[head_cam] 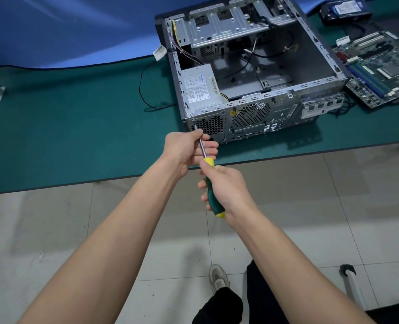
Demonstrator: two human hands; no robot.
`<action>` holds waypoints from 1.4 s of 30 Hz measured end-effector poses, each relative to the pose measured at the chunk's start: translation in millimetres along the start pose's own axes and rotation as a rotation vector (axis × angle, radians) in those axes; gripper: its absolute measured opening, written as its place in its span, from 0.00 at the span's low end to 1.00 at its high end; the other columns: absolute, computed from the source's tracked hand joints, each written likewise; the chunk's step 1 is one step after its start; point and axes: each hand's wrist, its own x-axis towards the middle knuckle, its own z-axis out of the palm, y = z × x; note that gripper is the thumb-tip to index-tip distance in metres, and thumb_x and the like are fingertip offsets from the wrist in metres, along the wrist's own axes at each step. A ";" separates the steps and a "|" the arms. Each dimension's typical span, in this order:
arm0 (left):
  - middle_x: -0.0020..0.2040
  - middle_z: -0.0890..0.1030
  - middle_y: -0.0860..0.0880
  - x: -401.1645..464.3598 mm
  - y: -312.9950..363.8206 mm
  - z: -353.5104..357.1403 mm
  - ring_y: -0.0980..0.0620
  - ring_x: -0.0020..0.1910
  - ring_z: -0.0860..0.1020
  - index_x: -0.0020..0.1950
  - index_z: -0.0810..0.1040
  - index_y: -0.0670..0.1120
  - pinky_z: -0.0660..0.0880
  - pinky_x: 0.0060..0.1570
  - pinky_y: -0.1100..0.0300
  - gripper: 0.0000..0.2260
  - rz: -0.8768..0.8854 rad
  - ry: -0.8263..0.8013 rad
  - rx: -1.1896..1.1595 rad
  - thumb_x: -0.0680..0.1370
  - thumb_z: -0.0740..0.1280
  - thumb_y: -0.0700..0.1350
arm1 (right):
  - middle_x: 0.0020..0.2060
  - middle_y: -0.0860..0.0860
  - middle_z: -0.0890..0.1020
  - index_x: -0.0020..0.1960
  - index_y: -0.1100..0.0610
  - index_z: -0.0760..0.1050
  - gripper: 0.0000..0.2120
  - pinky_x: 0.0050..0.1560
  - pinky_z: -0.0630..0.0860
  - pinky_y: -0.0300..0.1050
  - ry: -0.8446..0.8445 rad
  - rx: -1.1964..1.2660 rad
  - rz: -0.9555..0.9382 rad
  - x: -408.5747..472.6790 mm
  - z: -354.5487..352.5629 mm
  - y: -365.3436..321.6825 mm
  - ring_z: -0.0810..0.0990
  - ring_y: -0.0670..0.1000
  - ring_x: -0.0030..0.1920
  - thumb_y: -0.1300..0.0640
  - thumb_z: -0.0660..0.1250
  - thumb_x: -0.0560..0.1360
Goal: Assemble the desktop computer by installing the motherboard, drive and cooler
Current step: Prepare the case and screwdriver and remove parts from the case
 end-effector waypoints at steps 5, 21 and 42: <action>0.41 0.83 0.39 16.0 20.2 -10.2 0.43 0.30 0.83 0.57 0.70 0.37 0.77 0.24 0.55 0.30 -0.165 0.002 -0.006 0.79 0.51 0.64 | 0.26 0.47 0.77 0.35 0.54 0.71 0.15 0.33 0.69 0.45 0.160 -0.201 -0.128 6.1 3.7 8.9 0.73 0.49 0.23 0.46 0.64 0.77; 0.35 0.83 0.38 44.1 20.8 -2.7 0.47 0.26 0.81 0.47 0.72 0.39 0.78 0.25 0.53 0.33 -0.184 -0.092 0.085 0.79 0.42 0.65 | 0.24 0.49 0.72 0.38 0.57 0.71 0.11 0.19 0.65 0.33 -0.217 0.339 0.189 6.8 8.1 -3.8 0.70 0.45 0.19 0.54 0.69 0.75; 0.37 0.83 0.37 50.1 15.0 -5.5 0.43 0.30 0.82 0.47 0.75 0.35 0.78 0.26 0.50 0.36 -0.150 -0.133 0.131 0.79 0.42 0.65 | 0.27 0.48 0.75 0.52 0.56 0.79 0.18 0.29 0.76 0.39 -0.343 0.406 0.214 12.9 12.6 12.3 0.79 0.48 0.30 0.42 0.62 0.77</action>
